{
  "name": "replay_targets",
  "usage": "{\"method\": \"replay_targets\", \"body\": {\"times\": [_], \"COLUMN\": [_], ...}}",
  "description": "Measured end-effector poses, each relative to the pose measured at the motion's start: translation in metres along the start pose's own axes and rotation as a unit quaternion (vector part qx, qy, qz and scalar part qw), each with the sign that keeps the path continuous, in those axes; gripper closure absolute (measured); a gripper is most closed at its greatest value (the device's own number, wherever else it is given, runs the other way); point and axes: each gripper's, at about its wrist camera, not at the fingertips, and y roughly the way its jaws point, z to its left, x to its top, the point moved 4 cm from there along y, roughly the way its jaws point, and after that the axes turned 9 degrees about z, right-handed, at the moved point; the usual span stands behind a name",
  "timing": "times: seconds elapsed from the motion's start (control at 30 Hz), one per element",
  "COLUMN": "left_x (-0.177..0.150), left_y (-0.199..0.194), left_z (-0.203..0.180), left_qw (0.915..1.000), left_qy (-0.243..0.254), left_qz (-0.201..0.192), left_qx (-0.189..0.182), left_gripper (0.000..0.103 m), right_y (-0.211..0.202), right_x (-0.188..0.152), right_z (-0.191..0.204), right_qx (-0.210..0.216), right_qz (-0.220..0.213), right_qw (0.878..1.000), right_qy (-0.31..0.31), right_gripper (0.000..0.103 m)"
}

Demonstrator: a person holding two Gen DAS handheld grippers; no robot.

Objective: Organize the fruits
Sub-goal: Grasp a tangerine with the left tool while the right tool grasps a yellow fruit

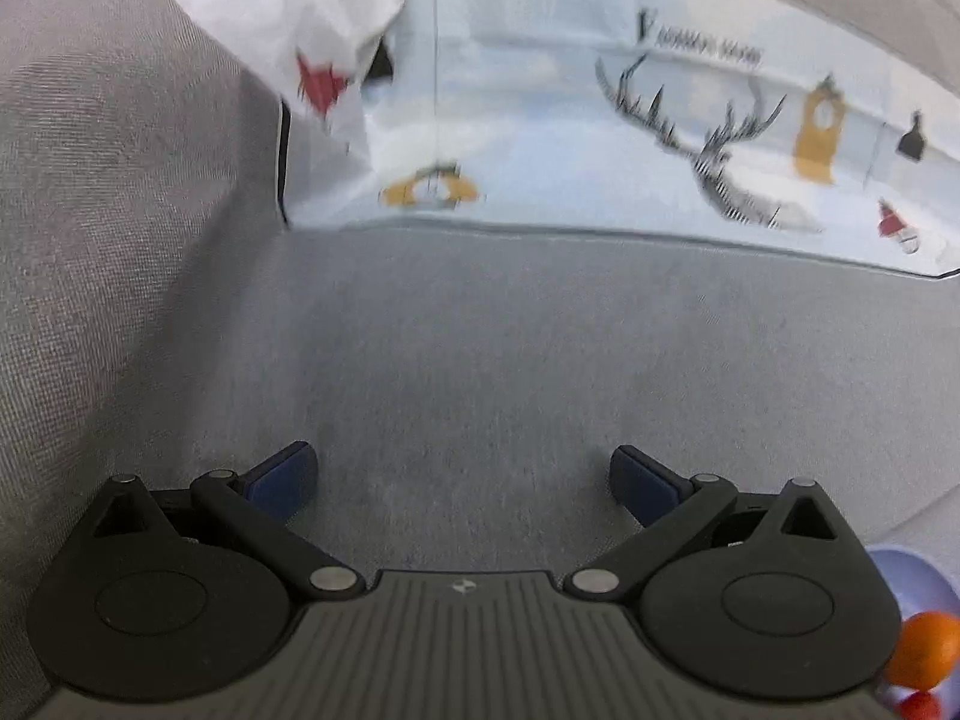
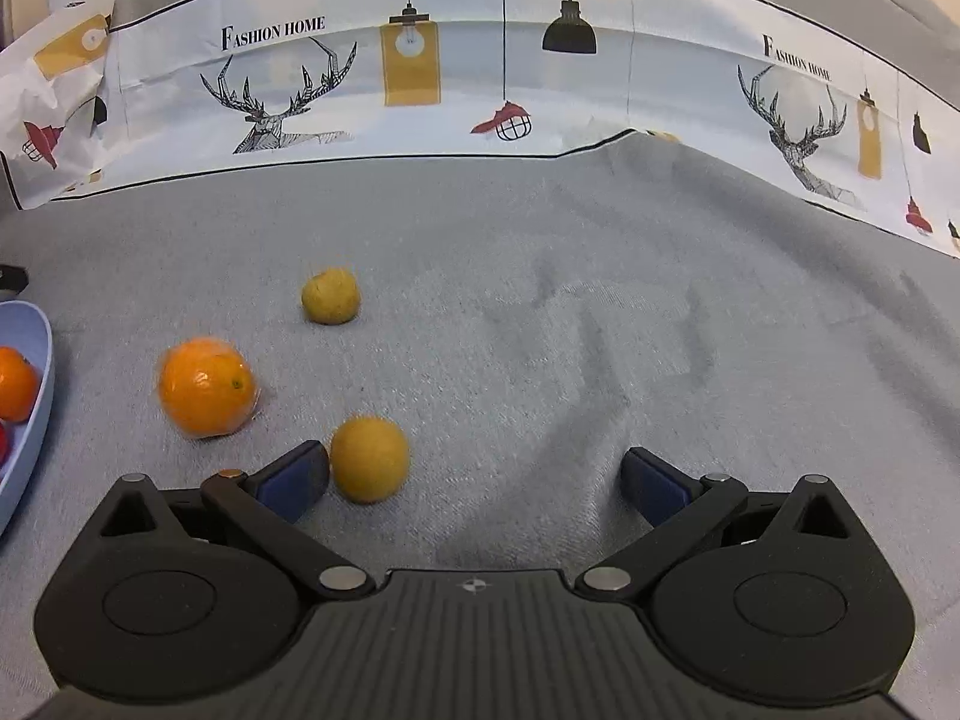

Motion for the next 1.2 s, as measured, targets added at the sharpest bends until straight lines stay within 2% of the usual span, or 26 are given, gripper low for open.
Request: {"method": "replay_targets", "body": {"times": [0.07,0.13,0.17,0.2,0.3,0.4,0.5,0.6,0.7,0.73,0.8,0.87,0.93,0.97,1.0,1.03,1.07,1.1,1.13,1.2], "left_x": [0.002,0.001,0.001,0.001,0.000,-0.009,-0.024,-0.043,-0.060,-0.063,-0.068,-0.068,-0.065,-0.062,-0.058,-0.057,-0.054,-0.052,-0.051,-0.049], "left_y": [-0.007,-0.023,-0.034,-0.047,-0.084,-0.108,-0.108,-0.093,-0.077,-0.073,-0.069,-0.060,-0.051,-0.044,-0.040,-0.037,-0.034,-0.034,-0.036,-0.042], "left_z": [0.006,0.006,0.001,-0.007,-0.055,-0.120,-0.188,-0.244,-0.285,-0.289,-0.301,-0.307,-0.302,-0.298,-0.294,-0.289,-0.286,-0.283,-0.282,-0.278], "left_qw": [0.9971,0.9920,0.9917,0.9941,0.9994,0.9953,0.9835,0.9677,0.9481,0.9430,0.9363,0.9364,0.9437,0.9485,0.9522,0.9554,0.9569,0.9606,0.9619,0.9645], "left_qy": [-0.056,-0.087,-0.089,-0.077,0.009,0.094,0.178,0.246,0.313,0.328,0.348,0.344,0.320,0.299,0.278,0.252,0.234,0.222,0.219,0.212], "left_qz": [0.050,0.069,0.067,0.061,0.033,0.014,0.022,0.045,0.057,0.054,0.047,0.066,0.081,0.098,0.110,0.125,0.136,0.132,0.128,0.129], "left_qx": [-0.008,-0.061,-0.064,-0.047,-0.006,-0.020,-0.027,-0.028,0.007,0.015,0.010,-0.009,-0.021,-0.039,-0.062,-0.090,-0.105,-0.103,-0.101,-0.090], "left_gripper": [0.000,0.000,0.000,0.000,0.000,0.000,0.000,0.000,0.000,0.000,0.000,0.001,0.001,0.003,0.012,0.028,0.032,0.042,0.060,0.062], "right_y": [-0.002,-0.009,-0.013,-0.016,-0.015,-0.012,-0.014,-0.013,-0.010,-0.009,-0.007,-0.006,-0.004,-0.005,-0.006,-0.007,-0.008,-0.009,-0.011,-0.012], "right_x": [0.001,0.001,0.001,0.000,-0.004,-0.010,-0.013,-0.012,-0.010,-0.010,-0.010,-0.009,-0.009,-0.009,-0.009,-0.009,-0.009,-0.009,-0.008,-0.008], "right_z": [0.000,0.001,0.004,0.006,0.012,0.018,0.016,0.010,0.008,0.007,0.007,0.006,0.006,0.006,0.006,0.006,0.005,0.005,0.004,0.001], "right_qx": [-0.003,-0.015,-0.017,-0.013,0.017,0.037,0.053,0.065,0.070,0.071,0.075,0.080,0.083,0.084,0.087,0.089,0.091,0.092,0.092,0.093], "right_qz": [-0.006,-0.035,-0.051,-0.060,-0.051,-0.044,-0.048,-0.050,-0.051,-0.051,-0.048,-0.045,-0.043,-0.045,-0.046,-0.049,-0.051,-0.056,-0.061,-0.063], "right_qw": [1.000,0.999,0.998,0.997,0.996,0.994,0.994,0.994,0.993,0.993,0.993,0.993,0.993,0.993,0.993,0.992,0.992,0.992,0.991,0.992], "right_qy": [-0.006,-0.022,-0.035,-0.046,-0.070,-0.090,-0.088,-0.079,-0.078,-0.078,-0.077,-0.072,-0.069,-0.069,-0.069,-0.069,-0.069,-0.069,-0.070,-0.064], "right_gripper": [0.000,0.000,0.000,0.000,0.000,0.001,0.001,0.004,0.004,0.004,0.005,0.005,0.007,0.010,0.015,0.023,0.028,0.051,0.077,0.076]}}
